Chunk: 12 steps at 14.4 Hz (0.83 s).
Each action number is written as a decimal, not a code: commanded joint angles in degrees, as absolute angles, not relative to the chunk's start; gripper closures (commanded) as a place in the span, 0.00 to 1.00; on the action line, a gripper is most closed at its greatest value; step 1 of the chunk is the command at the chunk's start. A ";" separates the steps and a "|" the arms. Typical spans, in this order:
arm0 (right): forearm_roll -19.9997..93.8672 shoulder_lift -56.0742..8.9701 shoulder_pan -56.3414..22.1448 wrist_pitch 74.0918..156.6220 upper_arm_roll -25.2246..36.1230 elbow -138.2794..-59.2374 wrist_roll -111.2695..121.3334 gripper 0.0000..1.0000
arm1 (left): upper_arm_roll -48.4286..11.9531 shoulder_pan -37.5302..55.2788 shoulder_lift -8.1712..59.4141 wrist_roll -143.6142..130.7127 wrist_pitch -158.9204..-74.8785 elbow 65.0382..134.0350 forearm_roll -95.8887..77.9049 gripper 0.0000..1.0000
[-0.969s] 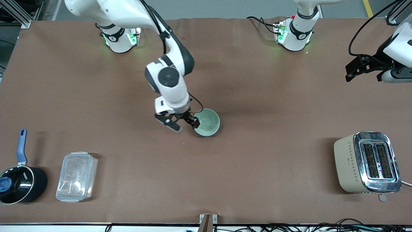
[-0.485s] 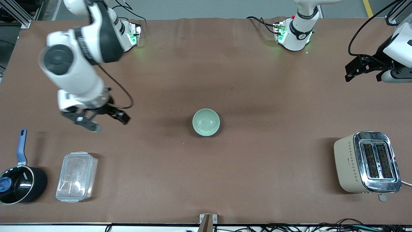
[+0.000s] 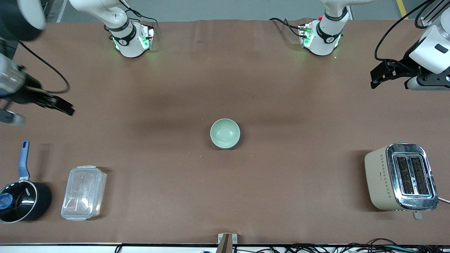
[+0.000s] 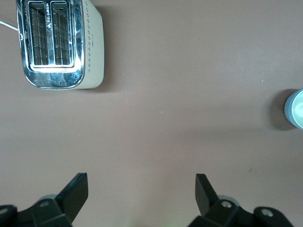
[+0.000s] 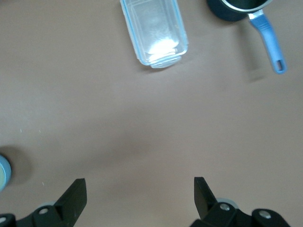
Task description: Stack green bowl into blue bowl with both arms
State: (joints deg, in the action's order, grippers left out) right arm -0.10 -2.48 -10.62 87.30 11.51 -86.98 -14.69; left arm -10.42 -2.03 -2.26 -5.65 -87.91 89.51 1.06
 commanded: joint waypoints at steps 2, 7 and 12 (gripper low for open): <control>-0.17 -1.67 -2.46 78.94 7.56 -80.78 -4.33 0.00 | -10.28 -2.55 -4.13 -6.68 -88.51 91.14 -1.67 0.00; 0.09 -1.58 -1.84 77.43 8.53 -79.28 -0.79 0.00 | -10.11 -2.46 -3.52 -6.59 -88.07 90.35 -0.97 0.00; 0.26 -1.50 -2.20 77.34 8.44 -79.28 -0.79 0.00 | -9.58 -2.55 -3.52 -6.50 -88.07 90.26 -0.79 0.00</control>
State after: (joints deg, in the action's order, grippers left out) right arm -0.06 -1.43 -2.39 77.73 8.77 -79.95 -1.56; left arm -9.79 -2.44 -2.34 -6.33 -87.91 89.51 -0.26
